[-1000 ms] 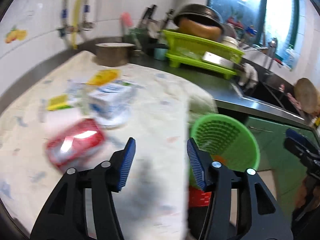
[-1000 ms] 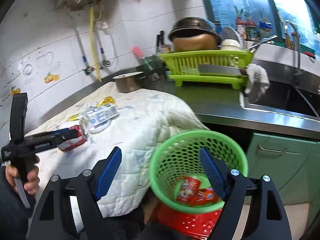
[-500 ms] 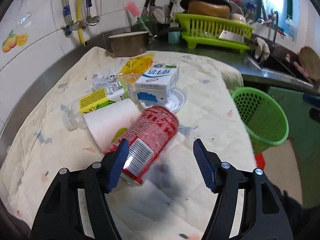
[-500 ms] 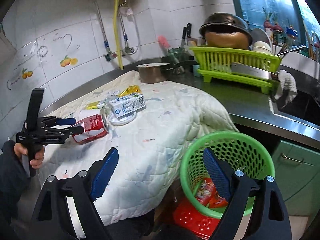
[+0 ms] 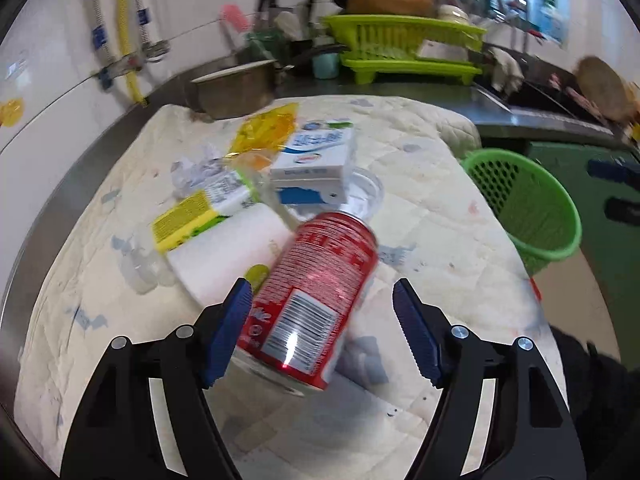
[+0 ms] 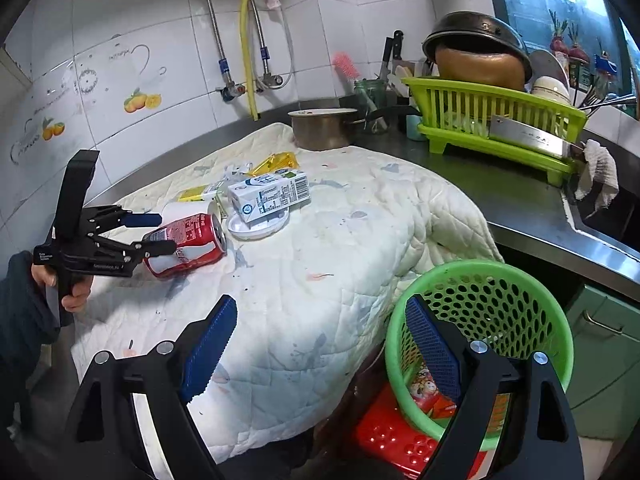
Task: Collect trash
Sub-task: 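Move the left tool to the Coca-Cola can and grasp it, then grasp the milk carton with the right tool while the left tool holds the can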
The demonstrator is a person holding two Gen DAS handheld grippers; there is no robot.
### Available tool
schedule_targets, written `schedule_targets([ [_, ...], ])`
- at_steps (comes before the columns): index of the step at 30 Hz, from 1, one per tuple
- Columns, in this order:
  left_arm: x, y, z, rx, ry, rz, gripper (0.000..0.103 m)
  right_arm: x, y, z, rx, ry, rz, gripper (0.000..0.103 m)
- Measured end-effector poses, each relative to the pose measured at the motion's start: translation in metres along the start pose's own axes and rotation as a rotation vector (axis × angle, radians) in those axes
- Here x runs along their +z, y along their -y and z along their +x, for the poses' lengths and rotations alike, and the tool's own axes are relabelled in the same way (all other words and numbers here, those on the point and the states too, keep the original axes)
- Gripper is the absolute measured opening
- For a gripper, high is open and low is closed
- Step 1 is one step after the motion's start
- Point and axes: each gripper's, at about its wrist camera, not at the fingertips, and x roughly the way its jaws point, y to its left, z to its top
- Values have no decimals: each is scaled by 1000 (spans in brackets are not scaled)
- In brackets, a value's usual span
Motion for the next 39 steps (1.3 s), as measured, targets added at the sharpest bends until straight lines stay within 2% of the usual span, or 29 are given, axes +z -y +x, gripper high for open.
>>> schedule_targets([
  [9,3,-1,15,15,-40,77,73,1,-8,7,15,-9,-13,84],
  [19,3,3,31,91,-101,193,71,-1,-8,14,16,-24,-12,84],
  [26,2,8,35,124,-100,214,70,1,-10,19,21,-27,-19,84],
  [30,4,6,31,133,-108,123,69,3,-13,19,23,-25,-20,84],
  [35,5,9,23,58,-147,-23,68,5,-13,19,33,-20,-17,84],
  [39,3,19,21,19,-174,-72,69,6,-13,20,42,-19,-15,84],
])
